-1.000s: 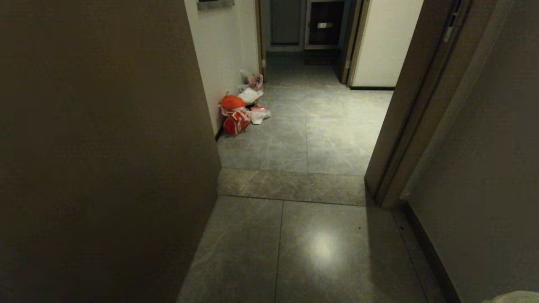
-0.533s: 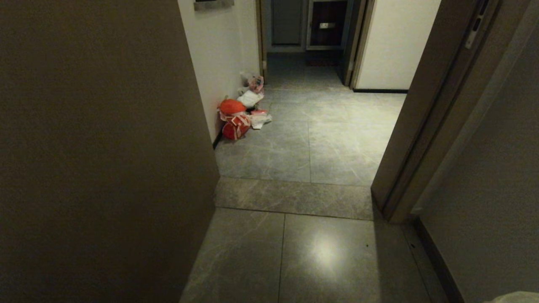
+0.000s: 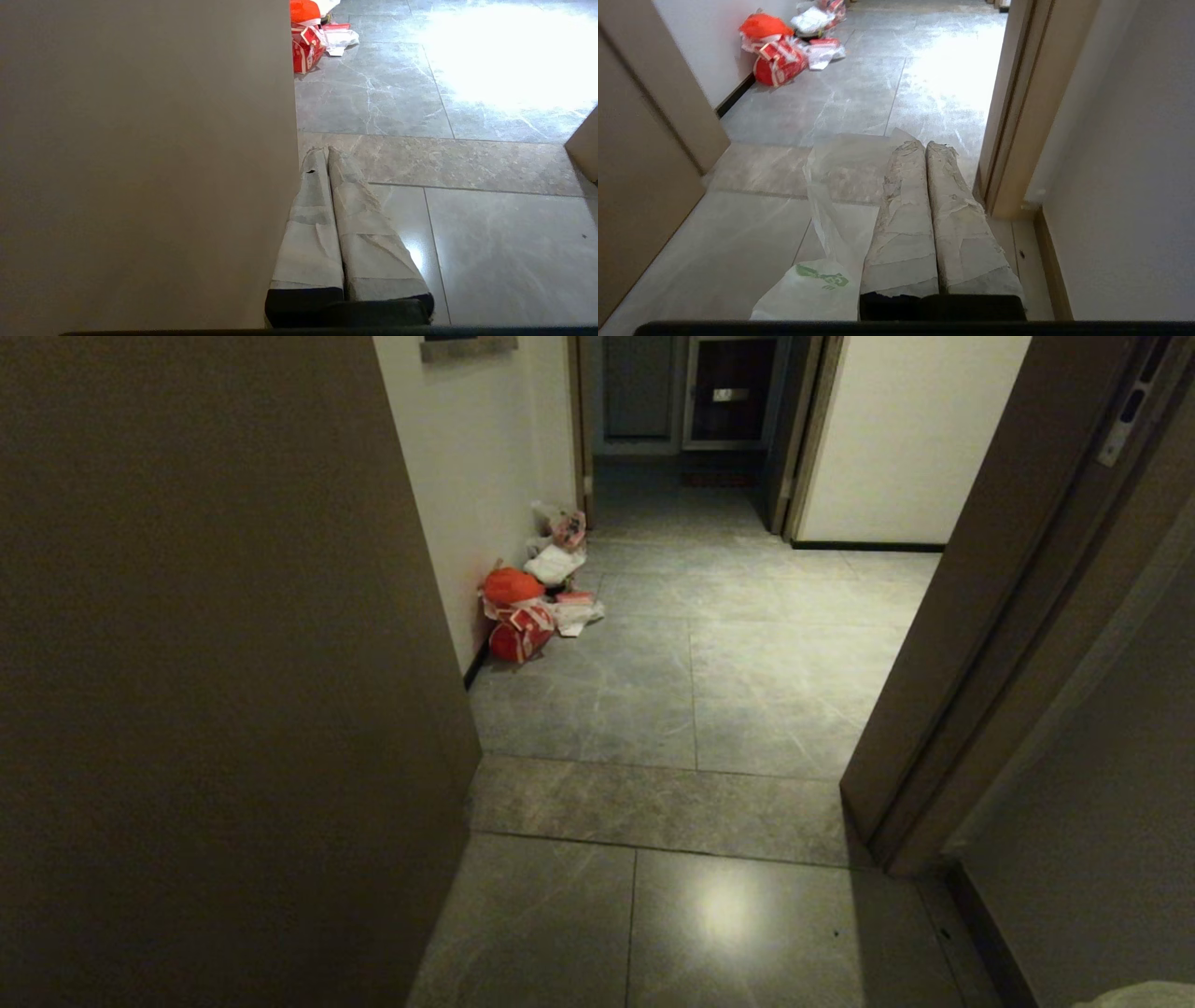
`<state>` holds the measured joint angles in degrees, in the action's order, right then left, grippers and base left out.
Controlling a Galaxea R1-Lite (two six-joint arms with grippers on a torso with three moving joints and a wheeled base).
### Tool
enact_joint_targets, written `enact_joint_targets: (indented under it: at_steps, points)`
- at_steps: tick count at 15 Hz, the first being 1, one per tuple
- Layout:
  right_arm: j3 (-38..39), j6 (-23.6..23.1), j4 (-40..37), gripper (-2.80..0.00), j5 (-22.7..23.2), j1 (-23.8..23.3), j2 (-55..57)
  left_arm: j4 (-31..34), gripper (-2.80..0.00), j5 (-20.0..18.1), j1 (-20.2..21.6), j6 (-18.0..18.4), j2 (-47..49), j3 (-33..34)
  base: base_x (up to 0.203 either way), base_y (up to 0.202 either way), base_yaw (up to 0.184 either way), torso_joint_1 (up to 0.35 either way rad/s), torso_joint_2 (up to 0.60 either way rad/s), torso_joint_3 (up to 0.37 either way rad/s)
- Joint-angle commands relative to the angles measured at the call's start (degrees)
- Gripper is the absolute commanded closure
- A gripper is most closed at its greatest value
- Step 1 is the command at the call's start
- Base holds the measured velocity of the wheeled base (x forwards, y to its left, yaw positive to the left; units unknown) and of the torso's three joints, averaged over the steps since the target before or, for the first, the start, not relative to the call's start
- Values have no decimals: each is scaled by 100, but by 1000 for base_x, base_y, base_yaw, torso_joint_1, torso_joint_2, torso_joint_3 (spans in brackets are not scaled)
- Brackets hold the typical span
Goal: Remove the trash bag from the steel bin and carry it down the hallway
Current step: Put the trash bag at the door
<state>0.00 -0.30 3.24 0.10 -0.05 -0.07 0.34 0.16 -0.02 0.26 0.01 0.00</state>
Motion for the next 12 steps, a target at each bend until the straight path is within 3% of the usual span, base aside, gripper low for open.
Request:
enact_joint_targets:
  at_steps: [1, 9, 12]
  points:
    - [141, -5, 1, 0, -1, -4, -1, 1, 0, 2, 2, 0, 8, -3, 192, 0, -1, 2, 2, 2]
    - [141, -5, 1, 0, -1, -4, -1, 1, 0, 2, 0, 2, 6, -7, 194, 0, 0, 1, 3, 3]
    - [141, -5, 1, 0, -1, -4, -1, 1, 0, 2, 2, -8, 1, 0, 88, 0, 0, -1, 1, -3]
